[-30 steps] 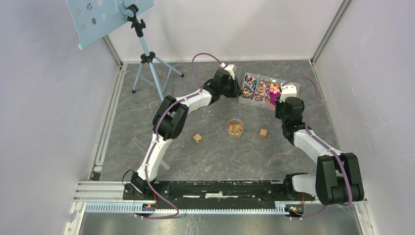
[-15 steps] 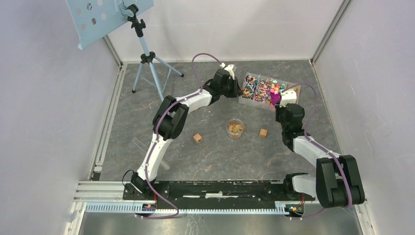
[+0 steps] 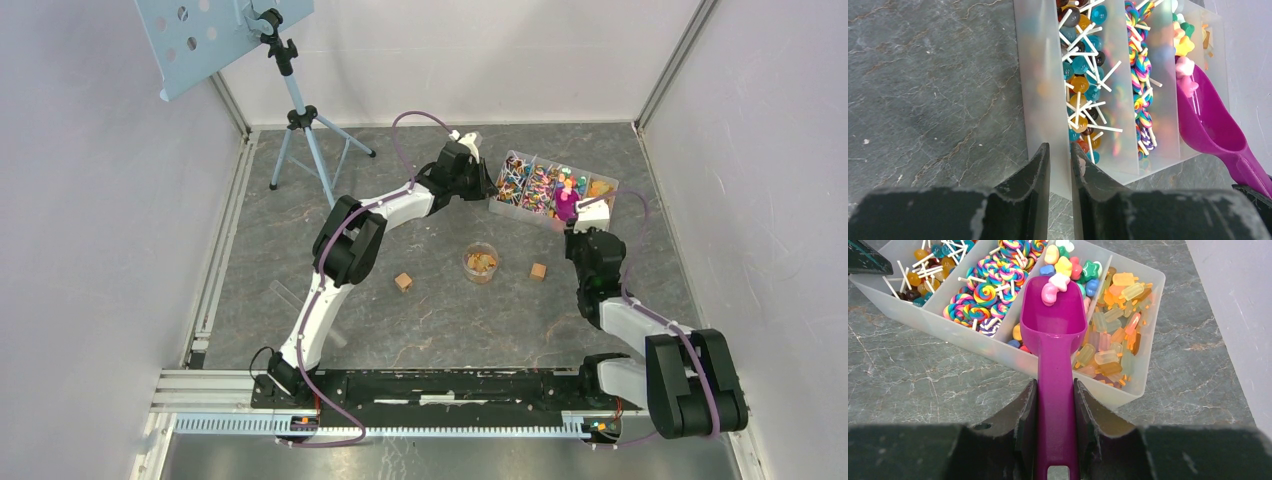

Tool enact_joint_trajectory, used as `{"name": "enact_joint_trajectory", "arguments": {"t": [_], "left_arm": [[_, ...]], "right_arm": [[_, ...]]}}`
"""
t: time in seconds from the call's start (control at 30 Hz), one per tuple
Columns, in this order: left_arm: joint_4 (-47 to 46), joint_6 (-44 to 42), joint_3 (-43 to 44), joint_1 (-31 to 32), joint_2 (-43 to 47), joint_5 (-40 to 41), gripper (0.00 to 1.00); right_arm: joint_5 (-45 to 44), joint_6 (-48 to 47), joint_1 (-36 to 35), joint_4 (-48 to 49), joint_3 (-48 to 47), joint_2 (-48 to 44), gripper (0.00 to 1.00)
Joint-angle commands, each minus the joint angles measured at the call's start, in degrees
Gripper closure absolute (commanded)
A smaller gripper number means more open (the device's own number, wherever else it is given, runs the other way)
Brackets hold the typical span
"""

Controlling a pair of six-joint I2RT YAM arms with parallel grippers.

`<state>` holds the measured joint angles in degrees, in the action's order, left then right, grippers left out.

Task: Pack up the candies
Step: Scoop the fake candies from the storage box.

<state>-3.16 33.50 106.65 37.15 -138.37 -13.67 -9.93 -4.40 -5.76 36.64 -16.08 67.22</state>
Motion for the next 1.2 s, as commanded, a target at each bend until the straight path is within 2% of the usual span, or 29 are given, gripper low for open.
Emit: {"name": "enact_joint_trajectory", "arguments": {"t": [0.0, 0.3, 0.63, 0.83, 0.9, 0.93, 0.97, 1.17], "left_arm": [[-3.6, 3.2, 2.4, 0.4, 0.1, -2.3, 0.73], [-3.6, 5.2, 1.8, 0.3, 0.9, -2.5, 0.56], [-2.6, 3.9, -0.1, -0.4, 5.8, -2.2, 0.44], [-3.3, 3.5, -4.2, -0.4, 9.8, -1.7, 0.39], [-3.3, 3.2, -5.5, -0.4, 11.1, -1.5, 0.25], [-3.3, 2.9, -6.1, -0.5, 12.0, -1.3, 0.08], [-3.3, 2.7, -6.9, -0.4, 12.8, -1.1, 0.0], [-2.7, 0.7, -11.2, -0.4, 19.3, 0.9, 0.0]], "right_arm": [[-1.4, -1.5, 0.9, 5.6, 2.4, -2.5, 1.0], [-1.2, -3.1, 1.1, 7.9, 5.0, -5.4, 1.0], [1.9, -5.2, 1.1, 11.3, 8.4, -12.1, 1.0], [5.6, -6.0, 1.1, 8.7, 7.8, -16.3, 1.0], [7.2, -6.1, 1.1, 7.9, 7.8, -18.1, 1.0], [8.2, -6.3, 1.1, 7.3, 7.7, -18.9, 1.0], [9.2, -6.5, 1.2, 6.5, 7.4, -19.8, 1.0], [15.7, -7.8, 1.1, 0.3, 3.8, -24.0, 1.0]]}}
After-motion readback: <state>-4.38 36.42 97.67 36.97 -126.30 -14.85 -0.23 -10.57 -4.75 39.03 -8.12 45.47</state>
